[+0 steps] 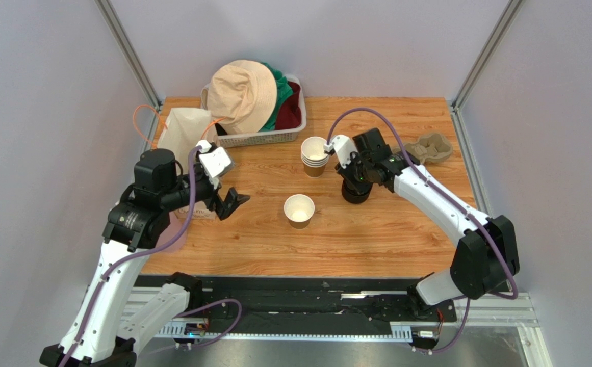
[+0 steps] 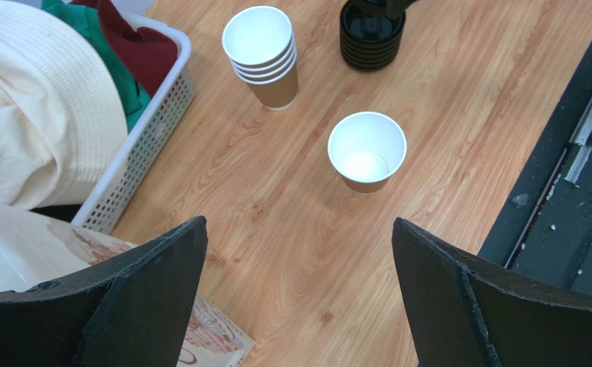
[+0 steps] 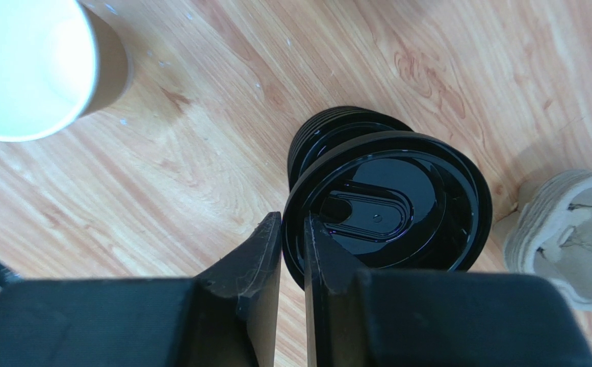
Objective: Pack the takeout coffee
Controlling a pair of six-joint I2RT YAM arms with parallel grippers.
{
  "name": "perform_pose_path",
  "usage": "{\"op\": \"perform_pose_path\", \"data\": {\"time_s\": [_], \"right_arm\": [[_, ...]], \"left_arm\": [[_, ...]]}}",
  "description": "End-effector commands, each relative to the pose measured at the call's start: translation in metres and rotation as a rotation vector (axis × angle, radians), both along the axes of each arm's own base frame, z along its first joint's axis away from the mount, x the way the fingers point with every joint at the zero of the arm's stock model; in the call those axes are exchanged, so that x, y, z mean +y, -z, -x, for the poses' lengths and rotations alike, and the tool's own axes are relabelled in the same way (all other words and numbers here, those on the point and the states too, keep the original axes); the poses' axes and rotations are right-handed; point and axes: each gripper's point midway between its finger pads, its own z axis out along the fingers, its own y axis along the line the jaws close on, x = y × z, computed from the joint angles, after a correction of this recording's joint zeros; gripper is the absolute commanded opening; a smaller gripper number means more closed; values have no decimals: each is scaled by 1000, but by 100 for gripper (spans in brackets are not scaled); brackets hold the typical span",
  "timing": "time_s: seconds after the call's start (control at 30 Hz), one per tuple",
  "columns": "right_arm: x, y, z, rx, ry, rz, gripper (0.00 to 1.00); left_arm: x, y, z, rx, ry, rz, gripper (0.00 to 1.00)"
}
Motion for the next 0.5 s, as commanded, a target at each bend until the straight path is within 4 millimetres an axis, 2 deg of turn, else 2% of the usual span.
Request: {"op": "perform_pose_path", "data": {"time_s": [0.0, 0.07, 0.1, 0.13, 0.2, 0.23, 0.3, 0.33, 0.4, 0.47], "right_arm": [[16, -70, 11, -60, -80, -127, 18], [28, -96, 28, -51, -161, -203, 18], [29, -101, 40, -13, -189, -216, 18], [34, -126, 44, -40, -224, -261, 18], [44, -142, 67, 4, -307, -330, 18], [51, -162, 75, -4, -360, -386, 18], [54, -174, 90, 14, -414, -420, 18], [58, -182, 100, 29, -455, -458, 18], [59, -192, 111, 39, -502, -480, 18], [60, -200, 124, 65, -548, -509, 18]], "left_arm": [[-10, -10, 4, -52, 102, -27, 99], [-11, -13, 1, -90, 134, -78, 99], [-15, -15, 2, -104, 158, -93, 99], [-17, -20, 0, -121, 178, -109, 99], [-20, -20, 1, -145, 233, -153, 99], [-20, -29, 1, -174, 243, -160, 99], [-19, -35, 2, -221, 281, -200, 99], [-18, -48, 3, -265, 289, -216, 99], [-12, -55, 2, -333, 303, -283, 99], [-5, -73, 1, -443, 316, -362, 99]]}}
